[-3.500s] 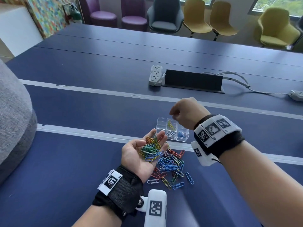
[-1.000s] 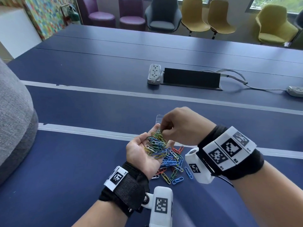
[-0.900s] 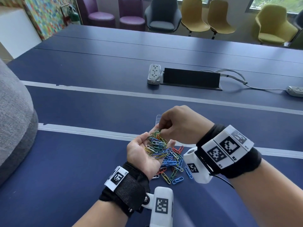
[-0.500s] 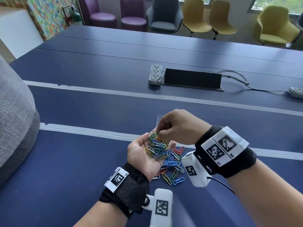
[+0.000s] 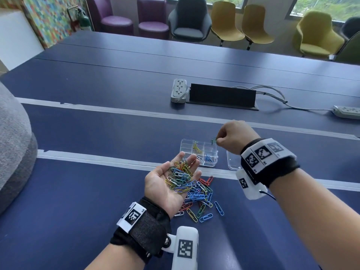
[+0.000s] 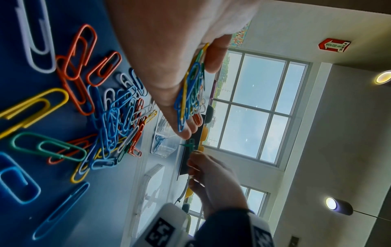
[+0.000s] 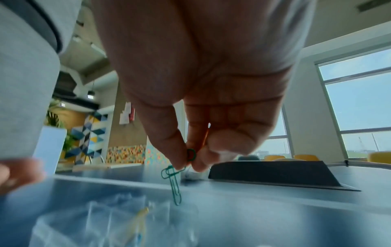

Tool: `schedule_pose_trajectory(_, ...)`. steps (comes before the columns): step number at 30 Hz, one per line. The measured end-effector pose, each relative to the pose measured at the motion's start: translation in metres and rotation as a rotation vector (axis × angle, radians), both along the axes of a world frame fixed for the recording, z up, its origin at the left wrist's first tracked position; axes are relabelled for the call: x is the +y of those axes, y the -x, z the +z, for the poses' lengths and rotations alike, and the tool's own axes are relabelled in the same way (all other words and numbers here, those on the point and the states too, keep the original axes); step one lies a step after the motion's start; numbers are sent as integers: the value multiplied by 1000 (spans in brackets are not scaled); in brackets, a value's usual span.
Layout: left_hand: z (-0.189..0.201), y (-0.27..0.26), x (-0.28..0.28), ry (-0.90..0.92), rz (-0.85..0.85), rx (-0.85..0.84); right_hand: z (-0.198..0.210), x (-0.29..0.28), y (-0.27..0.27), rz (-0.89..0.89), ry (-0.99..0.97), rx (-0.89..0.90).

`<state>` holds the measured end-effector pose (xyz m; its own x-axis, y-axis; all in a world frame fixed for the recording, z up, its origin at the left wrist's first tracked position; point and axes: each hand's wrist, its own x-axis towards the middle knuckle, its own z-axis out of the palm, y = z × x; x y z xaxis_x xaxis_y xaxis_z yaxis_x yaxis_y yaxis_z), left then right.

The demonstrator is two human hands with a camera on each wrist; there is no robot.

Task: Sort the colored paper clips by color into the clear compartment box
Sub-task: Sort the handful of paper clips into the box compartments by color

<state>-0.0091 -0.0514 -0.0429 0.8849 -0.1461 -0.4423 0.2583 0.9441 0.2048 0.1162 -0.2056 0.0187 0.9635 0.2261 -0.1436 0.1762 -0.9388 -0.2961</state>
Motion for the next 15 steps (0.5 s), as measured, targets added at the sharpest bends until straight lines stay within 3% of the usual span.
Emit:
schedule_pose_trajectory(8, -2, 0, 4, 14, 10, -32, -35, 11, -11, 19, 98, 18)
schedule_pose_trajectory(15, -1, -2, 3, 9, 15, -41, -18, 5, -5, 47, -5, -22)
